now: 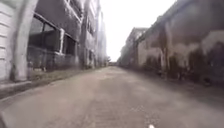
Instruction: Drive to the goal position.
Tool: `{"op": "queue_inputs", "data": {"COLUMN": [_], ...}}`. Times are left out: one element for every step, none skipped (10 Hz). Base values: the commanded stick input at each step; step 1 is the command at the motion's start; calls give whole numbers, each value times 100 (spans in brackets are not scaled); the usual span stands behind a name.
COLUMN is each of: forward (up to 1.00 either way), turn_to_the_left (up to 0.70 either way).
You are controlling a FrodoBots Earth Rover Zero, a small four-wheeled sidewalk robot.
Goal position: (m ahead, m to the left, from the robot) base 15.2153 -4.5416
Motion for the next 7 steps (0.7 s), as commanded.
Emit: {"op": "queue_inputs", "data": {"forward": [50, 50, 50, 50, 50, 50, 50], "turn_to_the_left": [0, 0, 0, 0, 0, 0, 0]}}
